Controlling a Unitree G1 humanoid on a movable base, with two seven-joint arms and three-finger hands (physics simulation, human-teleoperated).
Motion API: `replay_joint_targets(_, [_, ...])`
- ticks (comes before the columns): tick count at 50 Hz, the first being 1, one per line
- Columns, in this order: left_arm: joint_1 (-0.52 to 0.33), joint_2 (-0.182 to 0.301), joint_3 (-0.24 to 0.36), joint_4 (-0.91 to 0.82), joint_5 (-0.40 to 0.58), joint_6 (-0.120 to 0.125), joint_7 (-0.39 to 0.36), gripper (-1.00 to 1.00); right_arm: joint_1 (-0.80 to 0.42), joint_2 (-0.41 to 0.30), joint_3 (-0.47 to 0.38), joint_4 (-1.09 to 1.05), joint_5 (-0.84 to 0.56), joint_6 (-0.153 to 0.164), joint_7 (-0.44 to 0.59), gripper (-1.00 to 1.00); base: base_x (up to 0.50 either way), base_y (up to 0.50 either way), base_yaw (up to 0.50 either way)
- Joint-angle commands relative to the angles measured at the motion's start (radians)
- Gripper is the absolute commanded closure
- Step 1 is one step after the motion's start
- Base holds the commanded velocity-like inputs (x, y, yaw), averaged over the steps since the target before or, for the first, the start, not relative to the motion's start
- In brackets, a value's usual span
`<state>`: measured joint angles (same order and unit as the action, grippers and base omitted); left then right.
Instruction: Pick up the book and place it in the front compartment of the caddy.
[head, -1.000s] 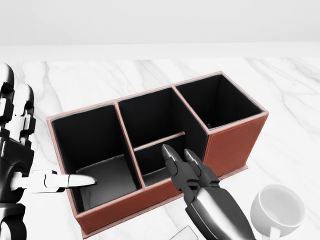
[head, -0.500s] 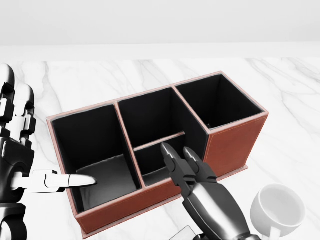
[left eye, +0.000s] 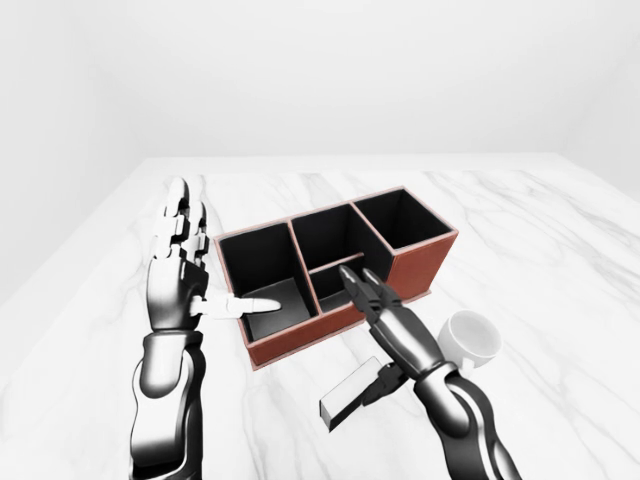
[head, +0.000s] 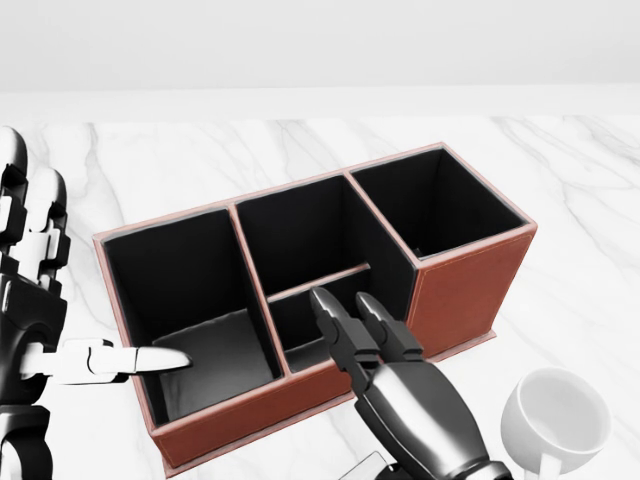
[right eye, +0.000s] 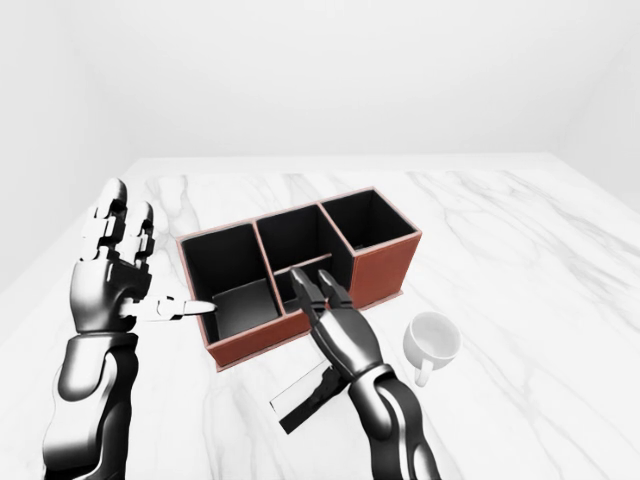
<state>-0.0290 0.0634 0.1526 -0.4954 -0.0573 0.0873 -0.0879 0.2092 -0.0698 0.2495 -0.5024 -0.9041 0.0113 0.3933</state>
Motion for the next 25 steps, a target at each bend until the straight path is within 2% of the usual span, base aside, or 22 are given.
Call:
replay_joint_targets(1, [-0.005,0.003,0.005,0.005,-0.003,0.0,0.001,-1.0,-0.016,0.006,0.001,0.014,-0.011,-0.02,0.007,-1.0,0.0,0.0,0.0])
replay_joint_targets(13, [-0.008,0.008,0.012,-0.001,-0.008,0.0,-0.002,-1.0,-0.041,0.016,0.015,0.034,-0.018,-0.028,0.008,-1.0,0.0,0.0,0.0])
replay_joint_targets(25, [-0.02,0.02,0.034,-0.022,-0.015,0.0,-0.009,-1.0,-0.015,0.01,0.051,0.04,-0.031,-0.041,-0.011,-1.0,0.0,0.0,0.0])
